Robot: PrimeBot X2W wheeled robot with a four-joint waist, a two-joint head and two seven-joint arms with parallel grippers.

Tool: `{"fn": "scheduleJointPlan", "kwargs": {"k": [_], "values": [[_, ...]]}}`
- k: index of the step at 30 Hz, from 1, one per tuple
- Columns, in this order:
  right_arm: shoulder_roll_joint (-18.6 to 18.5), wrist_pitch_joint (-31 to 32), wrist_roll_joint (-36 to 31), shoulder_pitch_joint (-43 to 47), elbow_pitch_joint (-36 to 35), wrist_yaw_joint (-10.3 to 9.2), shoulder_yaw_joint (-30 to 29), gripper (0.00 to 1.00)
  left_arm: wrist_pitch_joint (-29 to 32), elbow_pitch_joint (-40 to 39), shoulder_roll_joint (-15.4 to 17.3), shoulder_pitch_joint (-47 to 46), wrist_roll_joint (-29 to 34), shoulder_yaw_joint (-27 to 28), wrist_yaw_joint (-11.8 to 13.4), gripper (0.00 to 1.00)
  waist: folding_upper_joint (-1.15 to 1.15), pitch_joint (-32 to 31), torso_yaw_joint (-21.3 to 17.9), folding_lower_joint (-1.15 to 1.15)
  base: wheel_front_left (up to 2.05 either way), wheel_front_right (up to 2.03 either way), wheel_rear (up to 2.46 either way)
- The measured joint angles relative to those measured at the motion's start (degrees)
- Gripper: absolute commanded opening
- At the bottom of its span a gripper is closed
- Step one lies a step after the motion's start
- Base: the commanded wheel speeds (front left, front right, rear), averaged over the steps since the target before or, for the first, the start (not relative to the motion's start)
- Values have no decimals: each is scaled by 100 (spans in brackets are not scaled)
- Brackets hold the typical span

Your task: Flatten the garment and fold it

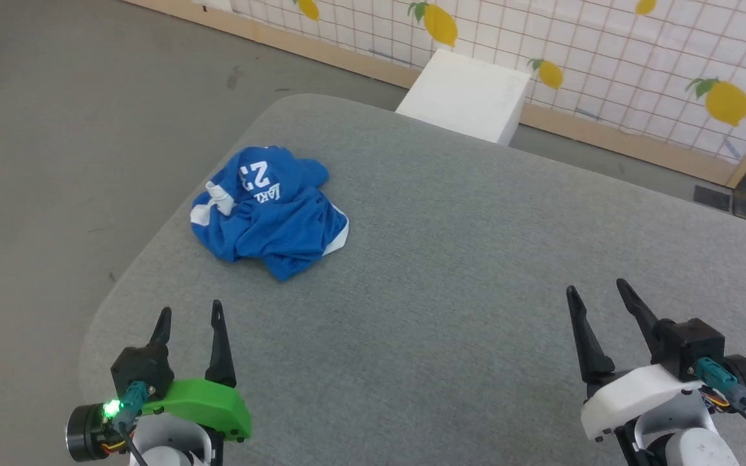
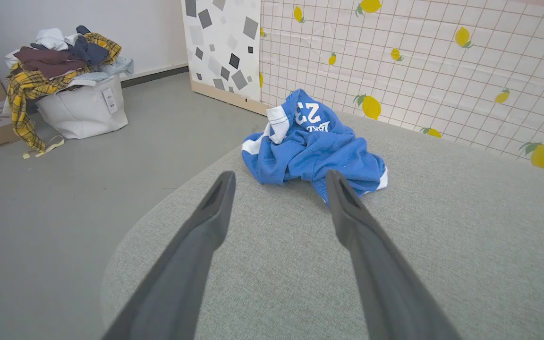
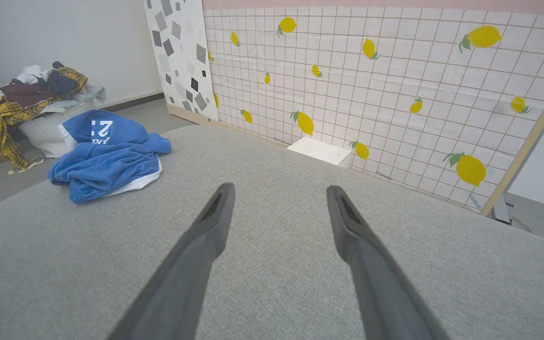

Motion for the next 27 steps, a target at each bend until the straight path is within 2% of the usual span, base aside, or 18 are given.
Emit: {"fn": "scheduleJointPlan", "kwargs": {"k": [27], "values": [[1,-196,129,-142,267,0,14,100,-303,312,48,-98,-305,-21,96,100,0,11,654,0,0,0,0]]}}
